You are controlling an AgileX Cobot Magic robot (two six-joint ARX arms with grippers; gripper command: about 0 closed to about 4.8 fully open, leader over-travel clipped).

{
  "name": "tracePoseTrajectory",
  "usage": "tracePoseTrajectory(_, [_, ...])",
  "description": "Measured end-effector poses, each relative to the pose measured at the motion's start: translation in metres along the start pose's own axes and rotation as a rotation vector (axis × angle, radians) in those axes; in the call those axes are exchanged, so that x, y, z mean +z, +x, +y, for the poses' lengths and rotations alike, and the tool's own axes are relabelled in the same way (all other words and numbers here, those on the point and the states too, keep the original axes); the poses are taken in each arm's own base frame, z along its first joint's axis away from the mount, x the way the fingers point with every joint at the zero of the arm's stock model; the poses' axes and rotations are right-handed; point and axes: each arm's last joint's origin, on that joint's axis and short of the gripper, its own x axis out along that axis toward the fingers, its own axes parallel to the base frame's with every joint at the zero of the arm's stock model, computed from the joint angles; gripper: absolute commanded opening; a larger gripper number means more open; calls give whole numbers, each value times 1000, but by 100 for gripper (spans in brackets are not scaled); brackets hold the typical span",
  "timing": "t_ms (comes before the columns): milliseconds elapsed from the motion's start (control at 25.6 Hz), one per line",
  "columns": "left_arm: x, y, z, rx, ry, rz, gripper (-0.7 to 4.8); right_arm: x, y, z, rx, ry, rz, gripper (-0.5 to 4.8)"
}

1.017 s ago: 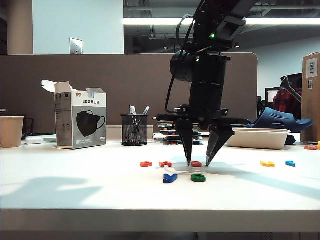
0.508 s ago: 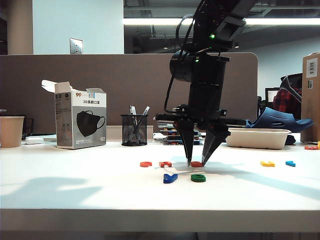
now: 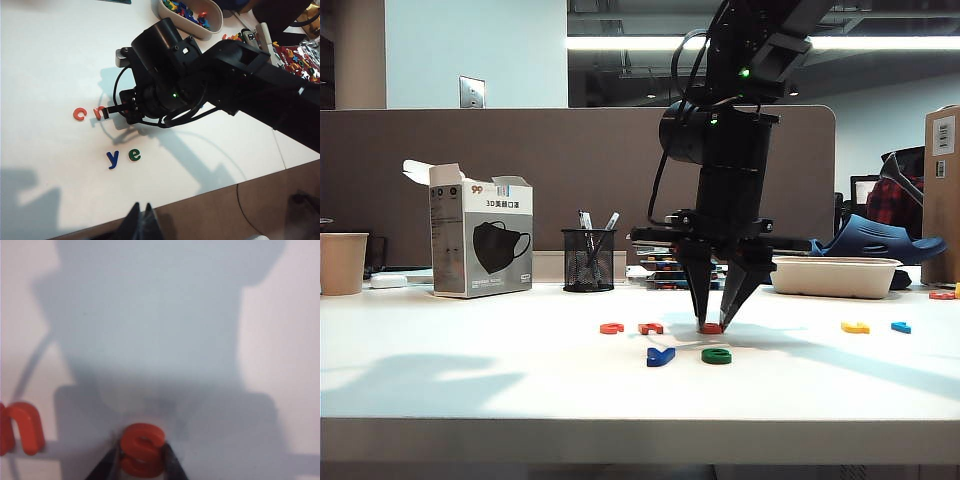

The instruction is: Select the appropriate letters from the row of letter magnets placed on the table to arrange into the word "yes".

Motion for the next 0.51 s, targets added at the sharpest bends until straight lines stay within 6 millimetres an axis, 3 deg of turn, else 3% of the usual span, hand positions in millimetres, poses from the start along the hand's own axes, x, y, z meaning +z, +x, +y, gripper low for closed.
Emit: tracePoseTrajectory(508, [0, 0, 0, 0, 0, 0, -5, 2, 1, 1, 10, -15, -15, 94])
